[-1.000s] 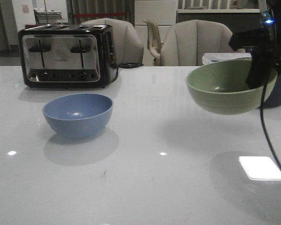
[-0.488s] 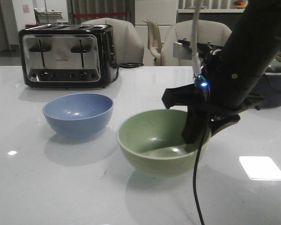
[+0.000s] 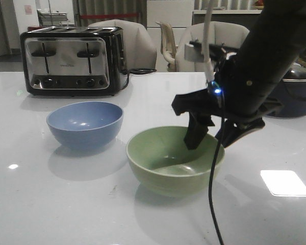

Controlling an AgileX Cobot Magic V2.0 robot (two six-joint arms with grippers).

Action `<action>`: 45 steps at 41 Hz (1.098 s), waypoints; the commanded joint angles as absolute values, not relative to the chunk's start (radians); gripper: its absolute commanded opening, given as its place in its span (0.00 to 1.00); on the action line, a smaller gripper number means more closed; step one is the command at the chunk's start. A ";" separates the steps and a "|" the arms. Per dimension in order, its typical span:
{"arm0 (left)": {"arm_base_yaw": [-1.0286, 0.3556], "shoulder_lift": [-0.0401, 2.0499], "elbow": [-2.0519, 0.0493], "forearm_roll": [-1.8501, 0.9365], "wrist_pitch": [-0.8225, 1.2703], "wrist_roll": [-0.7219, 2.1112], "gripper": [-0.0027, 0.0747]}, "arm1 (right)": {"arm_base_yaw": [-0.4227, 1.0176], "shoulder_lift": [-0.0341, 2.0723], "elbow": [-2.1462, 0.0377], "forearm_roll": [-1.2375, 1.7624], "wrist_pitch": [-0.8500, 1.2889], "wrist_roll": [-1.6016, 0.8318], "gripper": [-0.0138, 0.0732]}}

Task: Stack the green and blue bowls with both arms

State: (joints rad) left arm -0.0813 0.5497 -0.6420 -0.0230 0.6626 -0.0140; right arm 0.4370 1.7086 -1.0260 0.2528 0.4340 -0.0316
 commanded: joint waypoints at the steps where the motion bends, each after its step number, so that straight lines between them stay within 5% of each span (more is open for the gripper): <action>1: -0.084 0.558 -0.671 -0.030 0.581 -0.025 0.77 | 0.437 1.573 -1.049 0.213 0.430 -0.043 0.70; 12: -0.084 0.558 -0.671 -0.030 0.581 -0.025 0.77 | 0.437 1.304 -1.041 0.083 0.635 -0.057 0.70; 29: -0.098 0.567 -0.671 -0.030 0.598 -0.023 0.77 | 0.437 0.827 -0.797 0.046 0.675 -0.057 0.70; 45: -0.278 0.848 -0.792 -0.030 0.619 0.027 0.77 | 0.437 0.684 -0.734 0.046 0.675 -0.057 0.70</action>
State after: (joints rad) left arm -0.2455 0.7727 -0.7209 -0.0230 0.6754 0.0220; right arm 0.4370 0.6863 -0.7082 0.0531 0.7422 -0.0458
